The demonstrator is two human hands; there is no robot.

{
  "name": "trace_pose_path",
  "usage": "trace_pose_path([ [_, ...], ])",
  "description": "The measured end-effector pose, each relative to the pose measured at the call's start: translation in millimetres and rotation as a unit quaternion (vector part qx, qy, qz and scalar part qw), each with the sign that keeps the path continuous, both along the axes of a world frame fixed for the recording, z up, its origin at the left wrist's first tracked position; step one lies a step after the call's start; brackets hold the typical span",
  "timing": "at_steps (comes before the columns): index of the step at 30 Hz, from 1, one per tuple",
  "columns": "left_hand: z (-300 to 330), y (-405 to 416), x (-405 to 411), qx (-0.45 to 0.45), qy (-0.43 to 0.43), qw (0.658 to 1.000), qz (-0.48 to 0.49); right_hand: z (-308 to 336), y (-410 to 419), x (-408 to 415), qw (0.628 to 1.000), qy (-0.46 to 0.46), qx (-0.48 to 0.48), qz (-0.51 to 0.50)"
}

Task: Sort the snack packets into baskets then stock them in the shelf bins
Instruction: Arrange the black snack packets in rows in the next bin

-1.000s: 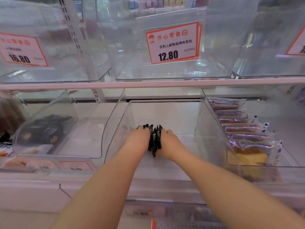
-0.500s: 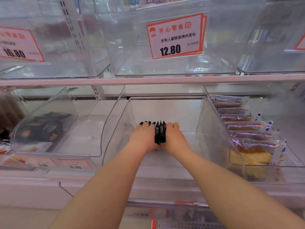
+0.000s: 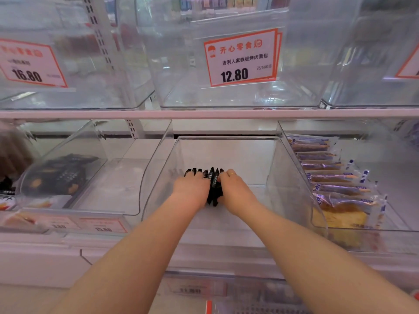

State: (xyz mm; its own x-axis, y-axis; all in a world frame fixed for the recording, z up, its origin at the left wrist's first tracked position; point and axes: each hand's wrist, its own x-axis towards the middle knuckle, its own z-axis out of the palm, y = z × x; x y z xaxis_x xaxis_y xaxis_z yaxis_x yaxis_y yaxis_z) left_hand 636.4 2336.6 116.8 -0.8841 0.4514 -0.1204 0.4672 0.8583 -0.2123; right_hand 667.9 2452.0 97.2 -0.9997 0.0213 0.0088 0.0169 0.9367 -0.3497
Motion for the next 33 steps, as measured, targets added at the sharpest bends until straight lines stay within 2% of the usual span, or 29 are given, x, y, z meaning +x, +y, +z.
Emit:
trace_pose_path([
  [3, 3.8, -2.7, 1.8, -0.025, -0.028, 0.999, -0.003, 1.7, 5.6, 6.6, 0.999, -0.033, 0.035, 0.017],
  [6, 13.0, -8.0, 8.1, -0.01, -0.052, 0.999, -0.001, 16.6, 10.9, 15.7, 0.997, -0.055, 0.047, 0.015],
  [10, 38.5, -13.3, 33.6, -0.002, -0.024, 0.998, -0.06, 51.0, 12.4, 42.7, 0.996, -0.054, 0.049, 0.048],
  [14, 66.6, -16.1, 79.8, 0.029, 0.023, 0.989, -0.145, 86.5, 24.1, 102.8, 0.996, -0.013, -0.045, 0.073],
  [19, 80.6, -11.8, 151.5, 0.118, 0.055, 0.953, -0.273, 92.5, 60.9, 199.7, 0.973, 0.014, -0.212, 0.089],
  [22, 64.2, 6.8, 188.8, 0.122, 0.045, 0.934, -0.333, 65.9, 77.1, 242.0, 0.954, -0.003, -0.29, 0.079],
  [24, 39.2, 22.4, 208.7, 0.099, 0.013, 0.931, -0.352, 35.6, 86.9, 258.0, 0.955, -0.042, -0.289, 0.051],
  [29, -51.5, 52.4, 246.9, 0.006, -0.117, 0.934, -0.338, -68.6, 119.7, 288.1, 0.972, -0.156, -0.175, -0.025],
  [33, -136.2, 61.6, 271.7, -0.05, -0.223, 0.932, -0.281, -141.2, 145.8, 316.3, 0.949, -0.291, -0.094, -0.076],
])
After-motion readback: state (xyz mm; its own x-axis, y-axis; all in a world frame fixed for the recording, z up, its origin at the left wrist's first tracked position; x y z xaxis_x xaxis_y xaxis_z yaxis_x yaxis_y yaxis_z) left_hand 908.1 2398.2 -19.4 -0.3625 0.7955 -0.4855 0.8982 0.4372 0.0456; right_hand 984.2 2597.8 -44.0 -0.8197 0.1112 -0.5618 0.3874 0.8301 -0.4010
